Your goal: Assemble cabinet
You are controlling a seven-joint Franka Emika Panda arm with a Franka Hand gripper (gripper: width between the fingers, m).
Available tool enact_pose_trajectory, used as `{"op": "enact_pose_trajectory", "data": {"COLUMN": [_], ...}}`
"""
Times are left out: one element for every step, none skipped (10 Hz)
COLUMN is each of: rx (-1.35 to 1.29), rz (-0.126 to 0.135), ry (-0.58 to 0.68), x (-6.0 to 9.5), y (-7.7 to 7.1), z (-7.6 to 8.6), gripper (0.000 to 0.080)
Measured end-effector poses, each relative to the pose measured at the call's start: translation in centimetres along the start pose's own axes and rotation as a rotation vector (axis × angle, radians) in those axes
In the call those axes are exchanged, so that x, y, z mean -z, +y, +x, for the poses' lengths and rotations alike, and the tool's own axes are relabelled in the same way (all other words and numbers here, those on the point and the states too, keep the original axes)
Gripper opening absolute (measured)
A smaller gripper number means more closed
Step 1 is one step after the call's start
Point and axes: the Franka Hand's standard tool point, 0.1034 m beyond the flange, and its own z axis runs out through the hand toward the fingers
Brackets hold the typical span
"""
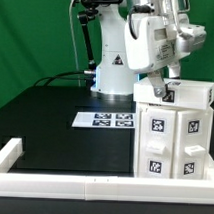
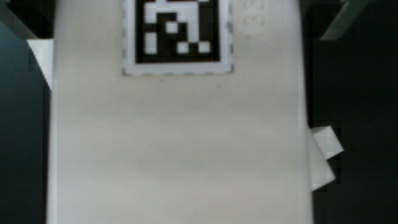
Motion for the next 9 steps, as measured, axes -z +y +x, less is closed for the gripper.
{"op": "enact_pose_trajectory", "data": {"rx": [-0.015,0.005,0.043,0.038,0.033,0.023,0.004,0.035,0.128], "rz": [0.003,0.004,0.01,0.012,0.017,0.025,0.024,0.024,0.013], "ry": [-0.003,-0.004,-0.015,-0.026,-0.041,-0.062,-0.07,-0.068,-0.063], "x": [0.0,0.1,0.6,1.0,1.6,2.4,2.3,2.2,2.2], "y": [0.0,0.0,0.0,0.0,0.2,0.3,0.4,0.4,0.5], "z": [-0.1,-0.2,-0.4,-0.6,-1.1,-1.7,-1.9,-1.9,-1.9], "gripper": [0.0564,0.0631,0.0759,0.0759,0.0791,0.0798,0.0798,0.0798,0.0797]}}
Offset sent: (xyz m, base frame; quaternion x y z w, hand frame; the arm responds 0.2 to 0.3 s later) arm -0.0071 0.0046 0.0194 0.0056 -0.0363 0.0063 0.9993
